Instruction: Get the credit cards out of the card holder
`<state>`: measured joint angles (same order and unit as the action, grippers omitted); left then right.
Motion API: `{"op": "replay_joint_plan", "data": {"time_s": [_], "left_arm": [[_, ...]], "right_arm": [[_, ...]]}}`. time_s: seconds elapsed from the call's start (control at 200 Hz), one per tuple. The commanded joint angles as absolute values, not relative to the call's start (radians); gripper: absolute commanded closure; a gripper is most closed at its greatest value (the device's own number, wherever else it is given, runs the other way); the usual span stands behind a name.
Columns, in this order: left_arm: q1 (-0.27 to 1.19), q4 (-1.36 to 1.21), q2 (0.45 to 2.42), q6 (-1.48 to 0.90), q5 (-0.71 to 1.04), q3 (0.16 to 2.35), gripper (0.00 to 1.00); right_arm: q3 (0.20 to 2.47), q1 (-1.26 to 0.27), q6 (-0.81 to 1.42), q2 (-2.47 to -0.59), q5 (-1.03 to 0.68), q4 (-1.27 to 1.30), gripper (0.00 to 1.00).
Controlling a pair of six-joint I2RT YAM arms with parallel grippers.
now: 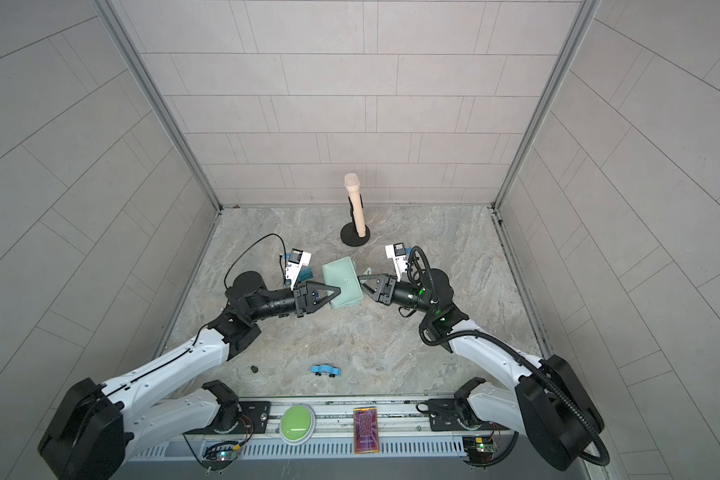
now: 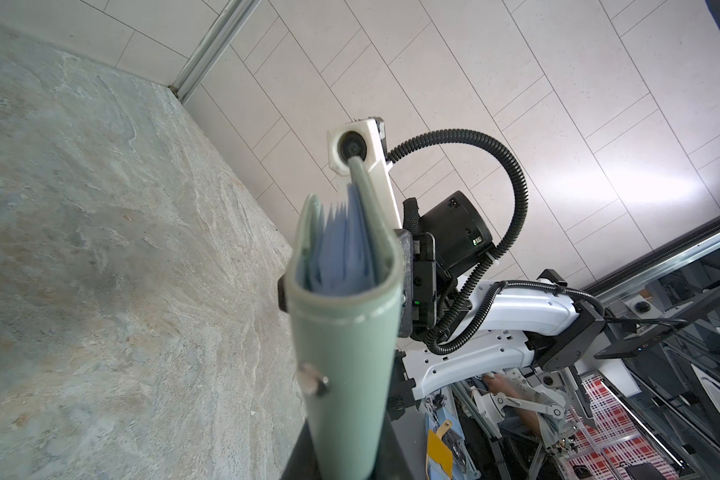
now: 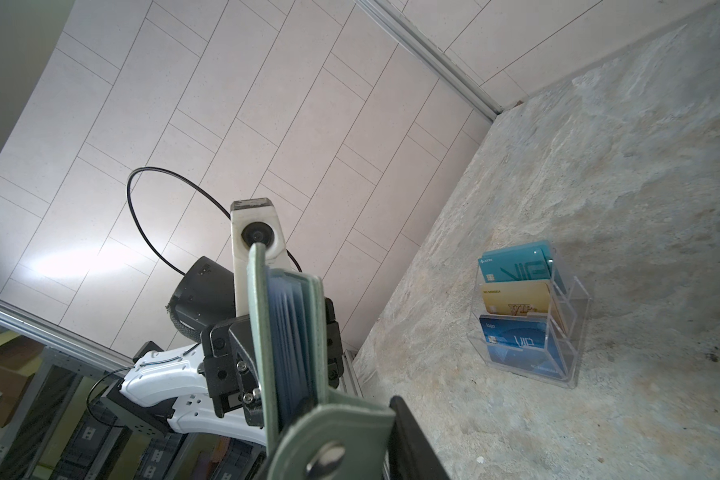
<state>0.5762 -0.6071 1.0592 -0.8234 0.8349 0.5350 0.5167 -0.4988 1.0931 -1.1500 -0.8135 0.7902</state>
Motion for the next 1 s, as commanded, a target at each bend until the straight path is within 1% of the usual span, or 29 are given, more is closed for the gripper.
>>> {"op": "replay_joint_plan", "data": {"time_s": [0.0,0.065,0.15,0.205,0.285,0.436,0.506,0.651,0.676,0.756,0.786,0.891,0.996], "left_arm": [[0.579,-0.665,1.065,-0.830,0.838,0.574,0.87],[0.578,-0.666,1.069,-0.830,0.839,0.577,0.87],[0.578,-0.667,1.069,-0.830,0.839,0.579,0.83],[0.578,-0.661,1.065,-0.828,0.836,0.577,0.78],[0.578,-0.639,1.056,-0.816,0.821,0.575,0.68],[0.578,-0.578,1.037,-0.782,0.795,0.569,0.56],[0.578,-0.531,1.030,-0.758,0.783,0.571,0.54],[0.578,-0.430,1.011,-0.706,0.751,0.568,0.53],[0.578,-0.409,1.008,-0.696,0.743,0.568,0.51],[0.579,-0.332,0.997,-0.658,0.706,0.564,0.37],[0.581,-0.305,0.992,-0.643,0.690,0.563,0.34],[0.591,-0.237,0.979,-0.606,0.641,0.561,0.28],[0.622,-0.184,0.994,-0.582,0.598,0.575,0.27]], "right_arm": [[0.520,-0.537,1.112,-1.134,-0.890,0.859,0.68],[0.522,-0.544,1.114,-1.136,-0.888,0.859,0.69],[0.516,-0.545,1.118,-1.140,-0.888,0.864,0.76],[0.510,-0.546,1.123,-1.138,-0.884,0.870,0.81],[0.505,-0.545,1.123,-1.133,-0.874,0.868,0.87],[0.498,-0.546,1.096,-1.117,-0.855,0.813,0.95],[0.498,-0.546,1.072,-1.103,-0.839,0.766,0.97],[0.504,-0.543,1.019,-1.070,-0.813,0.657,1.00],[0.505,-0.542,1.008,-1.063,-0.807,0.636,1.00],[0.511,-0.533,0.969,-1.039,-0.777,0.547,1.00],[0.515,-0.527,0.955,-1.028,-0.758,0.510,1.00],[0.524,-0.516,0.908,-0.992,-0.709,0.412,1.00],[0.539,-0.515,0.859,-0.971,-0.663,0.314,1.00]]}}
